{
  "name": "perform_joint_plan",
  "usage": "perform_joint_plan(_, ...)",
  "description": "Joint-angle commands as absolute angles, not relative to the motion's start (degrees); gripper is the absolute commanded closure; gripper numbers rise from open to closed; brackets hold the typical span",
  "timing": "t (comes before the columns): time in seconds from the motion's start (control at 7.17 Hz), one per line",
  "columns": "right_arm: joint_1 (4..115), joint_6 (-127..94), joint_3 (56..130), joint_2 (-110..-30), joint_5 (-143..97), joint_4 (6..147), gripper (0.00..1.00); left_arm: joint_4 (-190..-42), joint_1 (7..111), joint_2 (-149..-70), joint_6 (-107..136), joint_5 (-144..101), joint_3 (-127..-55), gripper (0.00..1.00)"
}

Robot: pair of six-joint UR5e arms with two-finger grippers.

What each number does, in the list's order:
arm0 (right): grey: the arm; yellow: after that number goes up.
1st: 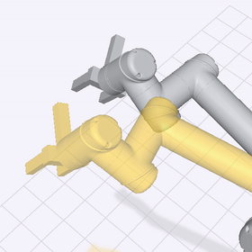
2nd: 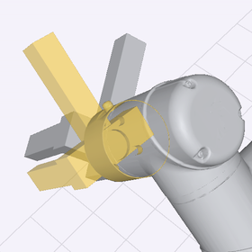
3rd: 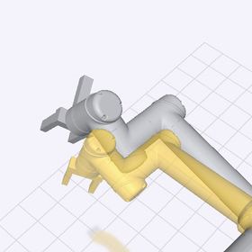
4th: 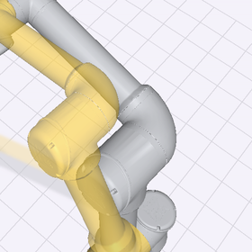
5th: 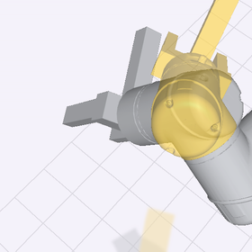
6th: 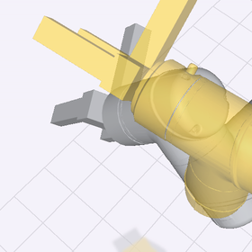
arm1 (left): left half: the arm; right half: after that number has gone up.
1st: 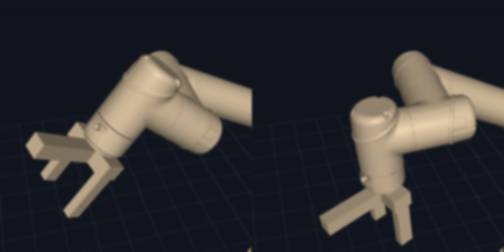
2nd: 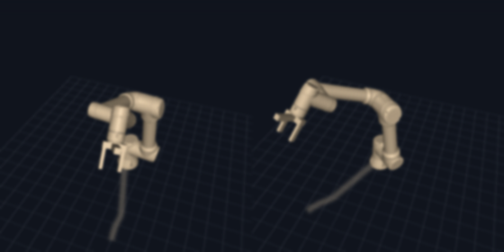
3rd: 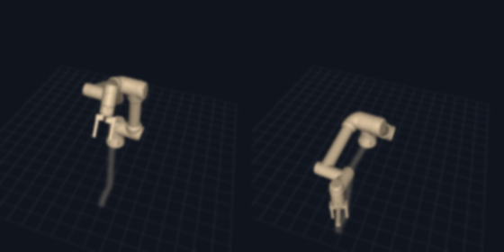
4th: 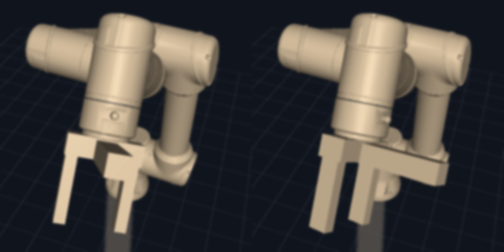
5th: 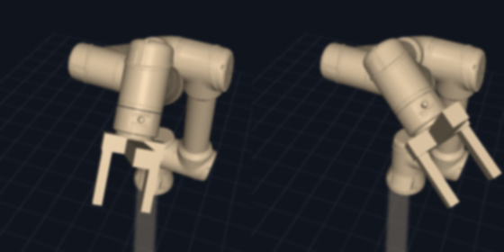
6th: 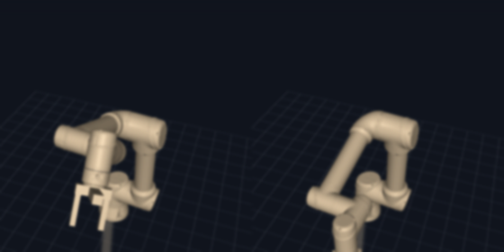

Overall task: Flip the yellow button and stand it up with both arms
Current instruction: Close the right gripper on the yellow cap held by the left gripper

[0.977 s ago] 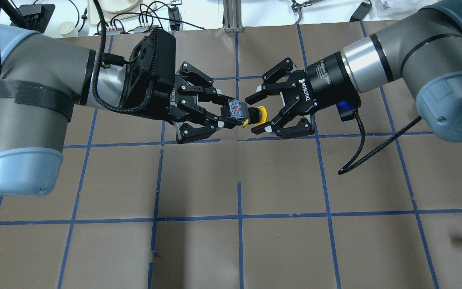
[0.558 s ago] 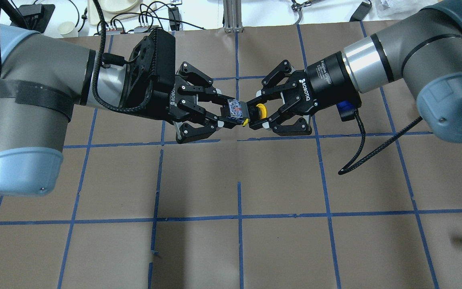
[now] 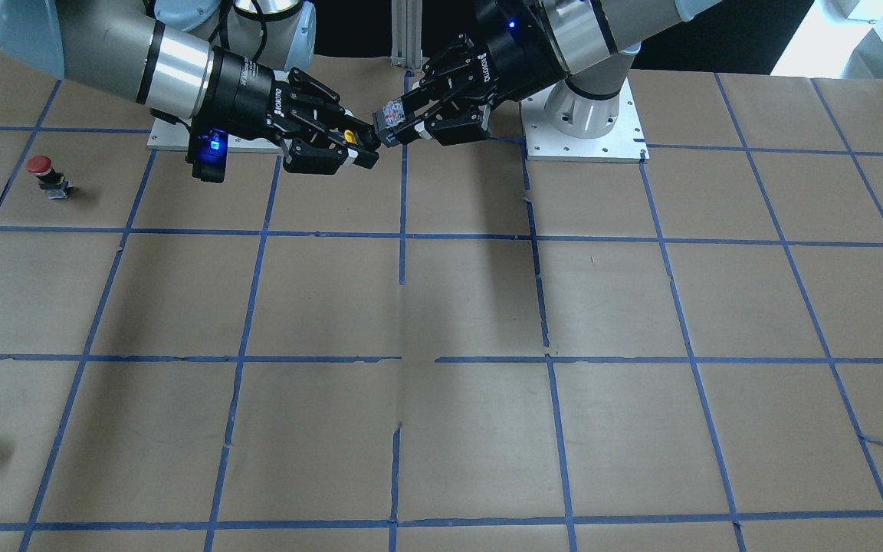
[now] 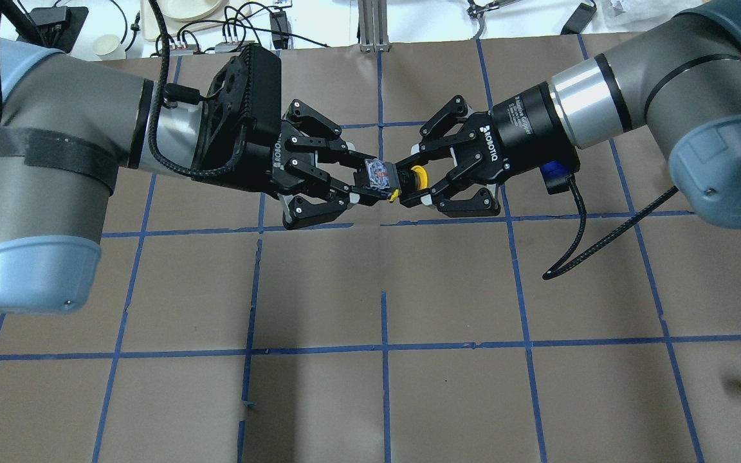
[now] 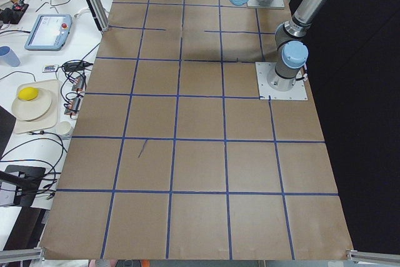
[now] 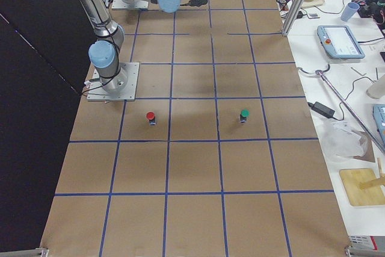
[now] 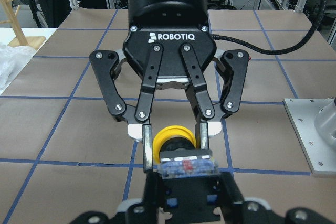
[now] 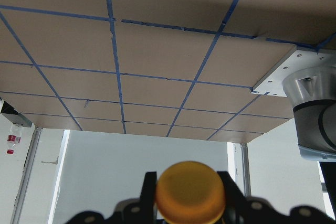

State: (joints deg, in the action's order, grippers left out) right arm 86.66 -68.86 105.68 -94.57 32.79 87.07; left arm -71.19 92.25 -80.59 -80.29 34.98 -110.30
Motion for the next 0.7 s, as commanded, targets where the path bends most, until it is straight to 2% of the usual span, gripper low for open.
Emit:
perform_joint_plan(0.0, 86.6, -68.8, 105.6, -94.6, 32.8, 87.1, 0.89, -71.2, 92.3, -80.7, -79.7, 35.1, -110.4, 0.92)
perform_joint_plan(0.28, 86.6, -68.9, 105.6, -94.6, 32.9, 87.1, 0.91, -71.2, 92.3, -80.9, -79.7, 35.1, -110.3, 0.22)
perform_joint_plan(0.56, 86.5, -68.9, 105.6, -94.6, 32.9, 87.1, 0.91, -71.1, 92.3, -81.0, -78.4, 35.2, -110.3, 0.18)
